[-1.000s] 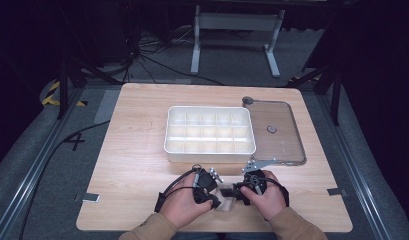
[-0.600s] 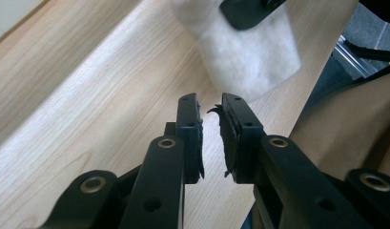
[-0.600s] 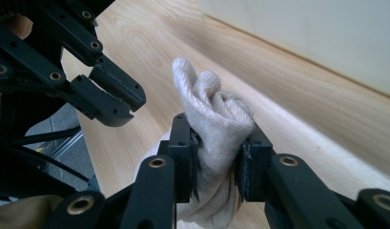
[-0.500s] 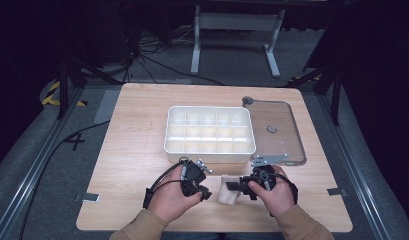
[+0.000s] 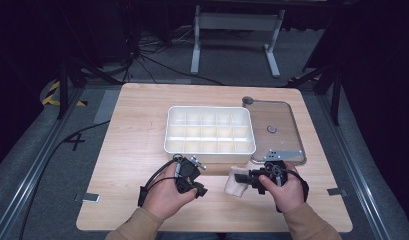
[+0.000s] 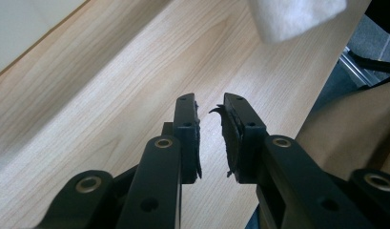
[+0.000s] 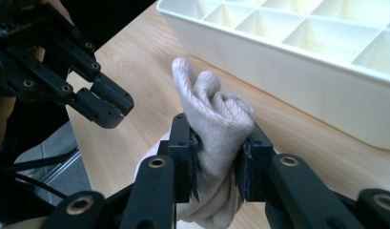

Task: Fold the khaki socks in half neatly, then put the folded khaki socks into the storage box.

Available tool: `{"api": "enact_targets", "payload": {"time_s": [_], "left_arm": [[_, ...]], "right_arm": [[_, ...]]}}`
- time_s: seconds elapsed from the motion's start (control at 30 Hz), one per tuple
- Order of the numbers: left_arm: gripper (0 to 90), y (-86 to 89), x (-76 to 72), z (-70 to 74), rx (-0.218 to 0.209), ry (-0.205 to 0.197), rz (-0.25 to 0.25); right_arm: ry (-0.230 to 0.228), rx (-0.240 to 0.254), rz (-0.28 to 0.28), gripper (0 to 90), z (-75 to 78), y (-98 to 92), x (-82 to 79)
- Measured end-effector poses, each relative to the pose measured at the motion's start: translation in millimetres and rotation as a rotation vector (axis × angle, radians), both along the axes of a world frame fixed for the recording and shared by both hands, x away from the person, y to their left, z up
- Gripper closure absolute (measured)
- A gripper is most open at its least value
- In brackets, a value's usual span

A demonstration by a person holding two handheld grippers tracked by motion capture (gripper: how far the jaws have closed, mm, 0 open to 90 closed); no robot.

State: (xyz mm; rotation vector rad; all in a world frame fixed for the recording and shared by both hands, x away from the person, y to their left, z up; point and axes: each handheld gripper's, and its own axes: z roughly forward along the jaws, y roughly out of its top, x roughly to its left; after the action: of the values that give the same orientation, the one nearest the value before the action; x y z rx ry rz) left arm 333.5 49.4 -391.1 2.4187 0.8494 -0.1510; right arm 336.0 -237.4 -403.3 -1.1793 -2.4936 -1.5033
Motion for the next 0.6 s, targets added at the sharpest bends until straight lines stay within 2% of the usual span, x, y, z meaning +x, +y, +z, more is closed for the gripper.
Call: {"api": "enact_targets", "payload": {"time_s": [0.27, 0.43, 0.6], "left_arm": [[75.9, 4.7, 1.7, 1.4, -0.006, 0.002, 0.013], [75.2, 9.7, 3.0, 1.6, -0.008, 0.002, 0.026], [75.4, 18.5, 3.7, 3.1, -0.013, 0.002, 0.062]], "right_arm": [[-0.032, 0.021, -0.037, 71.9, 7.7, -10.2, 1.4], [-0.049, 0.004, -0.048, 71.8, 15.5, -14.3, 4.3], [-0.068, -0.019, -0.048, 71.8, 23.3, -15.7, 8.9]]}}
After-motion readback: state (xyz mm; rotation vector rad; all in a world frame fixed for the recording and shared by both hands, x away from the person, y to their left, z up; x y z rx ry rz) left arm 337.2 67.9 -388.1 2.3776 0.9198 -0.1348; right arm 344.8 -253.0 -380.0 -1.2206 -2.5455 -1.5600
